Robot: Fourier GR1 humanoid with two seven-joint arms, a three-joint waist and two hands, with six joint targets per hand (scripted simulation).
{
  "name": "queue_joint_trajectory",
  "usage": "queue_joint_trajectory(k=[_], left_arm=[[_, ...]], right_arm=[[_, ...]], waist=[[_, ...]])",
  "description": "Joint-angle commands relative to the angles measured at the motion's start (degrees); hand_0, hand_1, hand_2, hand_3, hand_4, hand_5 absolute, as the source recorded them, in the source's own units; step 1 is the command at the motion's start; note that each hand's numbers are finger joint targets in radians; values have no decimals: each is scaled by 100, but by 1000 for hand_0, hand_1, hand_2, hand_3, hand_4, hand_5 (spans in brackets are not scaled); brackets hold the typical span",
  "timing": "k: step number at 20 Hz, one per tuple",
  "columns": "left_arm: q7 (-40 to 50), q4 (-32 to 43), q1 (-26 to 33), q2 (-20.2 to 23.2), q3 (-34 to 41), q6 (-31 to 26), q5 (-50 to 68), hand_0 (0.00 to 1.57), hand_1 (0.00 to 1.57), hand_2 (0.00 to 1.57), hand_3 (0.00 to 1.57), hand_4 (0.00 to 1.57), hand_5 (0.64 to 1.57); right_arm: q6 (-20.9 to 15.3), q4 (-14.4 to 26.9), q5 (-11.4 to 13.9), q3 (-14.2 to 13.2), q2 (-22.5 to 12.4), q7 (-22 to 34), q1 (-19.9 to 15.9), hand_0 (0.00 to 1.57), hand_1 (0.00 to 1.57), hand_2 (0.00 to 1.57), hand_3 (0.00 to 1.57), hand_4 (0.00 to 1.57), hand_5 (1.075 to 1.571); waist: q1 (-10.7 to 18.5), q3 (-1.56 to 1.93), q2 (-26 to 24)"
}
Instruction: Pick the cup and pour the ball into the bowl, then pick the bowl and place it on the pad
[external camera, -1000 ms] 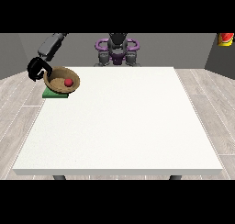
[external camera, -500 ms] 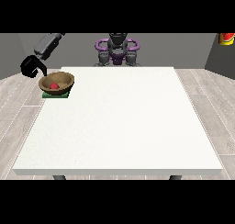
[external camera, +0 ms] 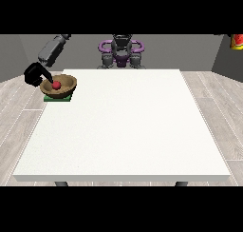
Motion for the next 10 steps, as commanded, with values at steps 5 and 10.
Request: queue_joint_trajectory(k=[5, 10], left_arm=[[-41, -232, -97, 111, 16, 16, 102, 0, 0, 0, 0, 1199, 1568], [431, -789, -54, -355, -315, 276, 215, 0, 0, 0, 0, 1190, 1569]], right_arm=[[317, 263, 284, 285, -169, -226, -104, 0, 0, 212, 0, 0, 1442], [416, 535, 442, 416, -340, 82, -268, 0, 0, 0, 0, 0, 1407]], waist=[[254, 5, 366], [293, 5, -94]])
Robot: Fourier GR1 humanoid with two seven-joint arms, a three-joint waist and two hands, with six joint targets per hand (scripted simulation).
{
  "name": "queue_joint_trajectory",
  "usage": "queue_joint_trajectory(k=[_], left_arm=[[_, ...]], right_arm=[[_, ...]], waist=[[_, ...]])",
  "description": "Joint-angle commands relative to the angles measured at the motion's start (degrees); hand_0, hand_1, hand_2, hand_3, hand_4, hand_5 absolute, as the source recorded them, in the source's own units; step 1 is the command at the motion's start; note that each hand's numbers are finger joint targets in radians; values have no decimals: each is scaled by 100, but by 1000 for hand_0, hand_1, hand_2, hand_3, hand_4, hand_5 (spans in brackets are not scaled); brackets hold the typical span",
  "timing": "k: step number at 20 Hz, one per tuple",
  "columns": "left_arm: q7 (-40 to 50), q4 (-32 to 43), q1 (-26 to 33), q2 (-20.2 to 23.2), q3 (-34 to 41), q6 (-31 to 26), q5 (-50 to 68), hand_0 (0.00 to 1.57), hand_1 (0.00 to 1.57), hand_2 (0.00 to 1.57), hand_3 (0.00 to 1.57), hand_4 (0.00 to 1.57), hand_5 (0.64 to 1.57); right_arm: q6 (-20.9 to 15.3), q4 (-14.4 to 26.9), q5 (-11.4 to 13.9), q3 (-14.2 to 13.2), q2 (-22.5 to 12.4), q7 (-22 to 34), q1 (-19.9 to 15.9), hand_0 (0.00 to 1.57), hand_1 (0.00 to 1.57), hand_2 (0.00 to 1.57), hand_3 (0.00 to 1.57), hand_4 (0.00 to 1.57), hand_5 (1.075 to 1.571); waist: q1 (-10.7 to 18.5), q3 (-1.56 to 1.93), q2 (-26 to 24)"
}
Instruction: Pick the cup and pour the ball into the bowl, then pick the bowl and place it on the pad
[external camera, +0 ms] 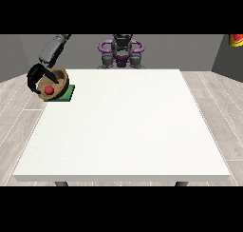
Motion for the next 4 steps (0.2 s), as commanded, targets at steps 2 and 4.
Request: queue_joint_trajectory(k=[2, 4], left_arm=[[104, -255, 282, -359, -224, 179, -83, 0, 0, 0, 0, 1190, 1569], [90, 108, 319, -335, -300, 254, -298, 0, 0, 0, 0, 1190, 1569]], right_arm=[[468, 133, 84, 131, -364, 469, -68, 0, 0, 0, 0, 0, 1400], [497, -219, 238, 368, -492, 908, -269, 0, 0, 0, 0, 200, 1375]], waist=[[-10, 0, -430], [-301, -9, -878]])
